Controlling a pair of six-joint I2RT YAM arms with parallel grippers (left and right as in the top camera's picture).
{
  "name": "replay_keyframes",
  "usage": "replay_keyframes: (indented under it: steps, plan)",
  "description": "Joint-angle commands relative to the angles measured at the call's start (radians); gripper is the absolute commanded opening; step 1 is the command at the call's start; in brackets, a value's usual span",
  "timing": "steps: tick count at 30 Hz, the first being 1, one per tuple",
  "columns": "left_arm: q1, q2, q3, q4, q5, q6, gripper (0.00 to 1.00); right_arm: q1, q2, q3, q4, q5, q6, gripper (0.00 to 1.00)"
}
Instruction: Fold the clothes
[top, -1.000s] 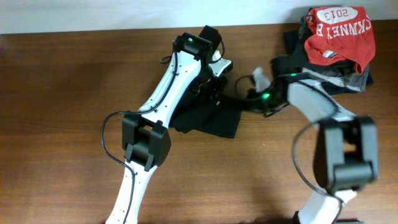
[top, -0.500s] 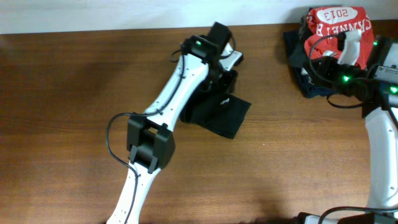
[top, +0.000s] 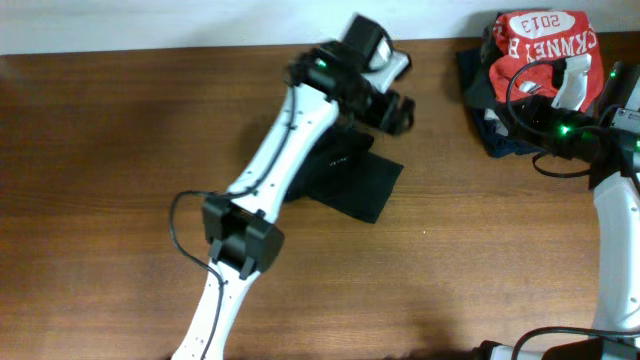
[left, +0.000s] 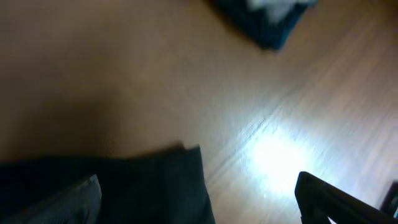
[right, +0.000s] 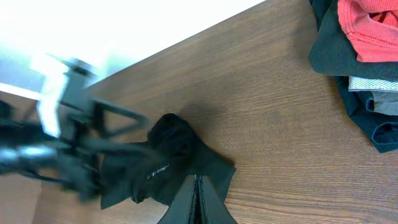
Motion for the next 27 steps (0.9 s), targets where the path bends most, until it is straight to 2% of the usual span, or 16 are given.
replay_keyframes:
  steps: [1, 7, 10, 11, 14, 20, 24, 27]
  plan:
    - [0.067, -0.005, 0.173, -0.024, 0.042, -0.014, 0.99, -0.005, 0.003, 0.001, -0.01, -0.02, -0.005, 0.04]
    - [0.2, -0.006, 0.432, -0.089, 0.035, -0.022, 0.99, 0.096, 0.01, 0.0, -0.057, -0.012, -0.05, 0.04]
    - [0.288, -0.034, 0.438, -0.106, 0.013, -0.052, 0.99, 0.221, 0.026, 0.0, -0.053, 0.021, -0.051, 0.07]
    - [0.341, -0.039, 0.438, -0.142, 0.012, -0.052, 0.99, 0.311, 0.038, 0.0, -0.048, 0.064, -0.031, 0.17]
    - [0.416, -0.04, 0.436, -0.22, -0.014, -0.051, 0.99, 0.479, 0.071, 0.0, -0.035, 0.161, 0.04, 0.34]
    - [0.493, -0.04, 0.433, -0.328, -0.155, -0.047, 0.99, 0.742, 0.149, 0.0, 0.013, 0.414, 0.308, 0.49]
    - [0.506, -0.04, 0.428, -0.345, -0.239, -0.046, 0.99, 0.861, 0.234, 0.0, 0.134, 0.491, 0.395, 0.63]
    - [0.506, -0.04, 0.418, -0.346, -0.276, -0.037, 0.99, 0.902, 0.309, 0.001, 0.216, 0.49, 0.439, 0.66]
